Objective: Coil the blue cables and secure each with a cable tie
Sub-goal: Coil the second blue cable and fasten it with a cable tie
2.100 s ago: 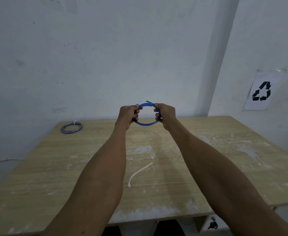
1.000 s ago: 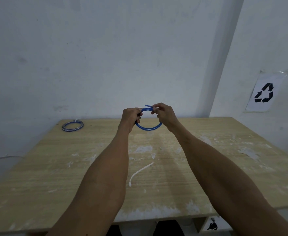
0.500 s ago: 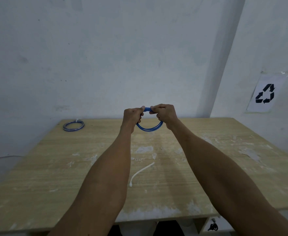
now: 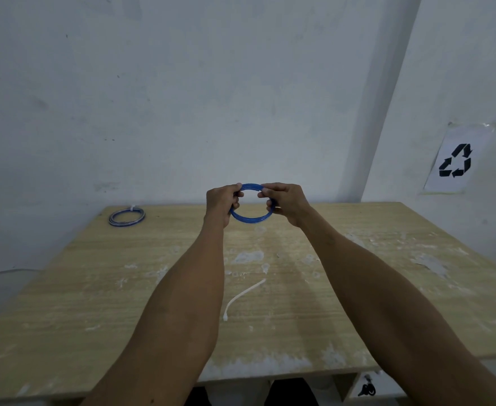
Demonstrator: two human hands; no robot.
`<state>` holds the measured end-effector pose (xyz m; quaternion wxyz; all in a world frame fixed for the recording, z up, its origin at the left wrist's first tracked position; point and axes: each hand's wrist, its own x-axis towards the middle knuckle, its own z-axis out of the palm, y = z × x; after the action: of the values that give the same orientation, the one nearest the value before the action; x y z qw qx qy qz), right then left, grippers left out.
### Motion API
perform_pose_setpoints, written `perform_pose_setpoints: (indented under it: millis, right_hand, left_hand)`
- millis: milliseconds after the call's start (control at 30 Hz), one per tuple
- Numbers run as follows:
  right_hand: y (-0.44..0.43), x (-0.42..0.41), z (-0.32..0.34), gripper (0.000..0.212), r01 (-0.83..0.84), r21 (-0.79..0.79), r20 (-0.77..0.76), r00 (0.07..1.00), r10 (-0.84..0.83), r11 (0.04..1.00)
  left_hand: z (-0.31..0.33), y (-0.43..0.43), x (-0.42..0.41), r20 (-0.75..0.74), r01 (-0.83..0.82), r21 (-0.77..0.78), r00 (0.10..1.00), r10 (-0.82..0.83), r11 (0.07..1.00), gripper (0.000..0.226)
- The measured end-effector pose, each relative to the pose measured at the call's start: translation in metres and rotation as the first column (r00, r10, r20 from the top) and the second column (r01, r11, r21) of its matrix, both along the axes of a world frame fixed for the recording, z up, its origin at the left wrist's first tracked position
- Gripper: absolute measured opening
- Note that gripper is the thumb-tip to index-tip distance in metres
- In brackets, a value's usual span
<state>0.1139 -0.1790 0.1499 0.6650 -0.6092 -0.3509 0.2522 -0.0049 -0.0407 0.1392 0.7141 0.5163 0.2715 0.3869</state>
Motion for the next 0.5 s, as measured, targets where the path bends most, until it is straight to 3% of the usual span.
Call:
perform_pose_setpoints:
  millis: [133, 233, 367, 500]
  right_hand:
    - [0.002, -0.001, -0.004, 0.025, 0.020, 0.031, 0.039, 0.999, -0.022, 0.999]
    - [0.003, -0.003, -0.005, 0.025, 0.033, 0.081, 0.012, 0.999, -0.034, 0.996]
    - [0.005, -0.006, -0.005, 0.020, 0.066, 0.118, 0.090, 0.993, -0.077, 0.991]
    - [0.007, -0.011, -0.005, 0.027, 0.024, 0.050, 0.074, 0.997, -0.028, 0.998]
  left_hand:
    - [0.002, -0.002, 0.001, 0.007, 0.022, -0.038, 1.000, -0.022, 0.999, 0.010]
    - [0.001, -0.001, 0.001, 0.006, 0.007, -0.016, 1.000, -0.007, 1.000, 0.011]
    - [-0.002, -0.001, 0.002, 0.009, -0.014, 0.046, 1.000, 0.013, 0.999, 0.016]
    - [-0.005, -0.004, 0.003, 0.020, -0.090, 0.093, 0.996, 0.089, 0.992, 0.020]
